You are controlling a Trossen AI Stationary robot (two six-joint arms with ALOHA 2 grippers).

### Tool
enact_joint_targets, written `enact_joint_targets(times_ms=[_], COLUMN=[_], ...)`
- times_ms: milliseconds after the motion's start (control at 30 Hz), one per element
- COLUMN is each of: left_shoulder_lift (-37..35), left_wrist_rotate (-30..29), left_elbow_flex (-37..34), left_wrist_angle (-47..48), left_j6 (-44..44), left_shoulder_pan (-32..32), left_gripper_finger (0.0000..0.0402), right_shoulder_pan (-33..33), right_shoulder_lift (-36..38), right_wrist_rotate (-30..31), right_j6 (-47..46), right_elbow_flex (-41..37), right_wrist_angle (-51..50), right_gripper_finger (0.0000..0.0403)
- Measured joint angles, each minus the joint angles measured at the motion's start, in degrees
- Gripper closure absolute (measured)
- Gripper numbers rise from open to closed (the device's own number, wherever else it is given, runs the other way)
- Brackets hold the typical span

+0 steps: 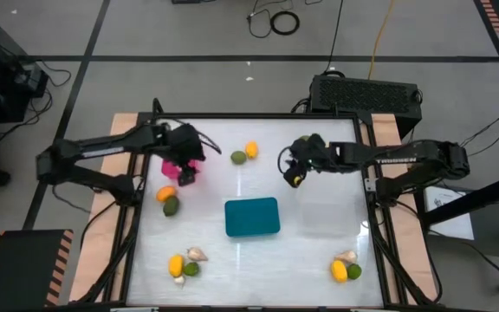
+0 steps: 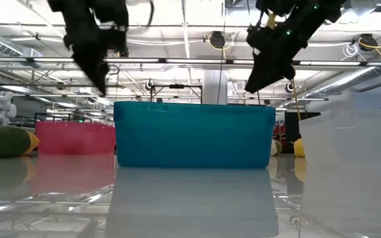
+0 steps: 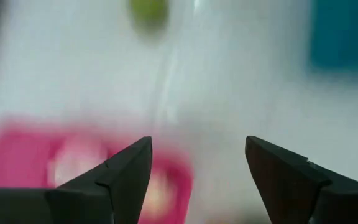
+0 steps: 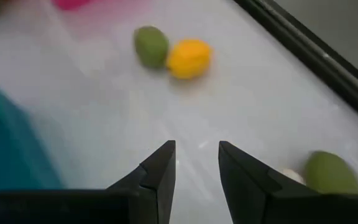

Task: Sort produce into baskets
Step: Put the garlic into the pink bin

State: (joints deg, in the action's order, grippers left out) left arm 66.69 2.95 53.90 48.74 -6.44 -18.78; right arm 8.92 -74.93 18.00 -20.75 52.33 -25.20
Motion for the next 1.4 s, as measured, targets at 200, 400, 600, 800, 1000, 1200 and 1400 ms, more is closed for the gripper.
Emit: enact_joint_targets(times_ms=[200,400,600,800,1000,1200,1400], left_shoulder_lift=[-13.7,-21.6,-22.9,-22.5,-22.5,-22.5,-22.5], left_wrist_rotate=[3.2,5.4,6.8,9.2,12.8,16.7,16.8], left_elbow_flex=[-14.2,-25.6,-27.2,-27.2,-27.2,-27.2,-27.2], left_wrist_angle=[-25.0,-48.5,-49.8,-50.3,-50.0,-49.7,-49.5], left_j6=[-0.9,0.1,0.1,-2.6,-3.5,-4.5,-4.5], left_shoulder_pan=[2.6,2.8,2.8,2.8,2.8,2.8,2.8], left_gripper_finger=[0.0136,0.0136,0.0136,0.0136,0.0136,0.0136,0.0136], right_shoulder_pan=[10.4,18.4,21.7,21.8,21.2,20.2,19.9], right_shoulder_lift=[-0.3,-0.5,-2.5,-7.2,-13.6,-17.3,-20.0], right_wrist_rotate=[-6.3,-7.8,-9.1,-7.6,-7.6,-7.6,-7.2], right_j6=[0.4,-2.0,-11.8,-23.7,-28.4,-30.6,-32.5], right_elbow_flex=[0.5,0.5,0.5,0.5,0.5,0.5,0.5], right_wrist_angle=[-4.5,-7.8,-6.7,-7.6,-5.6,-4.2,-3.7], right_gripper_finger=[0.0289,0.0267,0.0208,0.0182,0.0188,0.0193,0.0193])
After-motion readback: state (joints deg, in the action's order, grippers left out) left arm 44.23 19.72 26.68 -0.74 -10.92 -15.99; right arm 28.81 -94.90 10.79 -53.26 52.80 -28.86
